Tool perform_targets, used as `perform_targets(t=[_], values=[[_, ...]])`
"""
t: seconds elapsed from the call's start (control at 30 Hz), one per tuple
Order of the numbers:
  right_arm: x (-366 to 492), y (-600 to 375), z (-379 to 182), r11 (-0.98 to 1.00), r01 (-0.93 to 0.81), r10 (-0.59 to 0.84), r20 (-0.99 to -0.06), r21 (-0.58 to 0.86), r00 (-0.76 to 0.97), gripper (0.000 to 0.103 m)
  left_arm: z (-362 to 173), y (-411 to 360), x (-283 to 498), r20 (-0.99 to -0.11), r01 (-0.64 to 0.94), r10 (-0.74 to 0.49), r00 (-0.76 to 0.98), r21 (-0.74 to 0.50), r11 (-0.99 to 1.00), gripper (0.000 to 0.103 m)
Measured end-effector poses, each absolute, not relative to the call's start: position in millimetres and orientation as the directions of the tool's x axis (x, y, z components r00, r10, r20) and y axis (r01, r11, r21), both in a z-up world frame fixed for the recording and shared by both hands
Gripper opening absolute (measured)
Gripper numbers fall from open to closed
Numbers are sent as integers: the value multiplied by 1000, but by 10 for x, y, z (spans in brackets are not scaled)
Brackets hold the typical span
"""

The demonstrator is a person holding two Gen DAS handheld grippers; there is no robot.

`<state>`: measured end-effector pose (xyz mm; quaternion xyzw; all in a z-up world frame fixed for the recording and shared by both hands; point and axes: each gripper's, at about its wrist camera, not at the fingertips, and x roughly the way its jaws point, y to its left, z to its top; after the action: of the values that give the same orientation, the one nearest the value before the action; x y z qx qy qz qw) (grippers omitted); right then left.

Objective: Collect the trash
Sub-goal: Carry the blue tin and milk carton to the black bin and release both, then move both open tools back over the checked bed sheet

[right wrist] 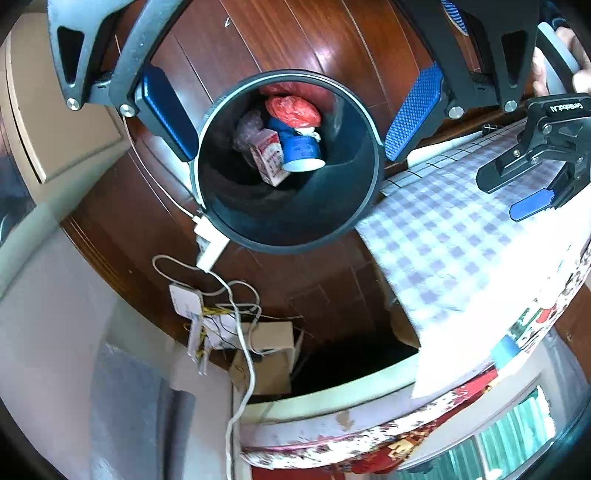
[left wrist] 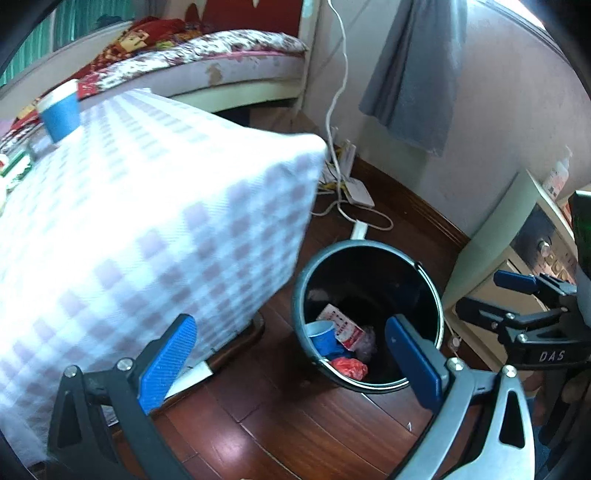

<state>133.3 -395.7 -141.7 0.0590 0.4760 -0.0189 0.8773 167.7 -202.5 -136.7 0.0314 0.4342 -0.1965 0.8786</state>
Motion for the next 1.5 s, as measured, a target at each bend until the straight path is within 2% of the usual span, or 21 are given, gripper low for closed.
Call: perform_targets(t=[0.43, 0.83, 1.27, 1.5], values=[[1466, -3287, -1015, 998, -14, 51, -774, 54, 631, 102, -1017, -1328, 1615, -710, 231, -223, 668, -87, 969, 102], [1684, -2361, -691, 983, -169, 169, -717, 72, 677, 102, -654, -451, 1510, -648, 67, -98, 756, -72, 995, 103], [2127, -1080, -577, 915, -402, 300, -706, 25, 641, 102, -575, 813, 1620, -641, -171, 100, 761, -49, 984, 103], [2529, -524, -645, 880, -475, 312, -747, -6, 588, 102, -585, 1259, 1828, -648, -241, 171, 743, -21, 970, 103]])
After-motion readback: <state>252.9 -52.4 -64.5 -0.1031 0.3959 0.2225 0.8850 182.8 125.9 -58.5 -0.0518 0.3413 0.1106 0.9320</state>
